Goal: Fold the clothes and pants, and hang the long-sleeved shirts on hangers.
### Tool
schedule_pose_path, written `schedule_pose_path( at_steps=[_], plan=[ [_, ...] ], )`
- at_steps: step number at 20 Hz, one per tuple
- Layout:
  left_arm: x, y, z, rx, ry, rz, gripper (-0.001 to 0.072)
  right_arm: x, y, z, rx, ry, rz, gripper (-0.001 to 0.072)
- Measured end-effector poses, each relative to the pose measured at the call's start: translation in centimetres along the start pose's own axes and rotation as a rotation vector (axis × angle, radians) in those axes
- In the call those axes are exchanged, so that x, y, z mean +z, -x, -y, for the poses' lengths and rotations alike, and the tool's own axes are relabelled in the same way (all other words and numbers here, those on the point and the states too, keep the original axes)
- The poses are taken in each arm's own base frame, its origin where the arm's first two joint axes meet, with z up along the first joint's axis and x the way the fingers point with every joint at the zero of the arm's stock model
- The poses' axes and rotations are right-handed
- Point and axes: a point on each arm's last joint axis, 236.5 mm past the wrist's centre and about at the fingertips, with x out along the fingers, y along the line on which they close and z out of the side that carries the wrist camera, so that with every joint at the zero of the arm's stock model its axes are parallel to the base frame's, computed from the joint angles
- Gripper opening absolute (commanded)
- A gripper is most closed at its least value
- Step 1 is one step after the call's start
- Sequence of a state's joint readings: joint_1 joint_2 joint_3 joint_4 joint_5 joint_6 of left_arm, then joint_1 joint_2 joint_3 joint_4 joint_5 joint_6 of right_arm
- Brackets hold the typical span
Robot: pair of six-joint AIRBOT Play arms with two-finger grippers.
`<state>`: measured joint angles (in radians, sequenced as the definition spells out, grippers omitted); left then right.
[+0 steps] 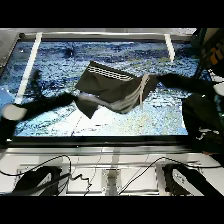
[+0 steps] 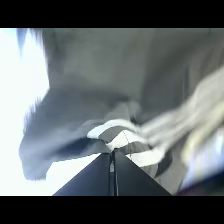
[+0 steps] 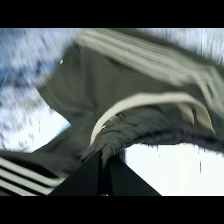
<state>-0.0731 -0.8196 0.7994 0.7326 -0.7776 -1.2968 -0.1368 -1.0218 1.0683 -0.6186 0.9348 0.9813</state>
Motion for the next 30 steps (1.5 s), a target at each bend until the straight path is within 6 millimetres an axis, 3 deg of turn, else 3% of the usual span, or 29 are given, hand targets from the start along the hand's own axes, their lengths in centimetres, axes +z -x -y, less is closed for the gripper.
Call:
schedule_pose_path(
  at_steps=[2, 4, 8, 11, 14, 16, 18, 20, 22, 27, 30],
  plan=[
    [6.1, 3.6, 1.9, -0.003, -0.078, 0.159, 0.0004, 3.6, 2.5, -2.8, 0.013, 0.081, 0.077, 0.0027],
    [10.8, 7.6, 4.5, -0.007, -0.172, 0.304, 0.0004, 6.4, 5.1, -6.7, 0.048, 0.166, 0.148, 0.0027],
    [17.5, 17.4, 10.7, -0.004, -0.364, 0.644, 0.0004, 10.0, 11.2, -15.2, 0.136, 0.314, 0.294, 0.0027],
    [19.3, 25.7, 15.0, 0.011, -0.477, 0.911, 0.0004, 11.3, 15.9, -20.8, 0.23, 0.303, 0.386, 0.0027],
    [18.5, 33.5, 18.6, 0.014, -0.554, 1.131, 0.0003, 11.0, 20.2, -25.9, 0.368, 0.265, 0.44, 0.0027],
    [17.5, 37.0, 20.0, 0.037, -0.603, 1.223, 0.0001, 10.5, 22.5, -28.4, 0.446, 0.241, 0.461, 0.0027],
    [16.9, 38.3, 20.5, 0.065, -0.642, 1.254, 0.0001, 10.7, 23.7, -29.3, 0.479, 0.189, 0.485, 0.0027],
    [16.9, 36.2, 19.7, 0.087, -0.658, 1.176, 0.0001, 11.4, 22.8, -27.9, 0.441, 0.113, 0.487, 0.0027],
    [17.5, 30.7, 16.8, 0.119, -0.631, 0.987, 0.0002, 11.9, 19.3, -24.5, 0.356, 0.008, 0.442, 0.0028],
    [19.0, 13.6, 5.0, 0.21, -0.476, 0.528, 0.0003, 11.2, 5.3, -12.4, 0.136, -0.291, 0.278, 0.0028],
    [18.9, 5.3, 0.2, 0.204, -0.378, 0.402, 0.0002, 9.4, -3.2, -5.8, 0.062, -0.49, 0.205, 0.0028]
  ],
)
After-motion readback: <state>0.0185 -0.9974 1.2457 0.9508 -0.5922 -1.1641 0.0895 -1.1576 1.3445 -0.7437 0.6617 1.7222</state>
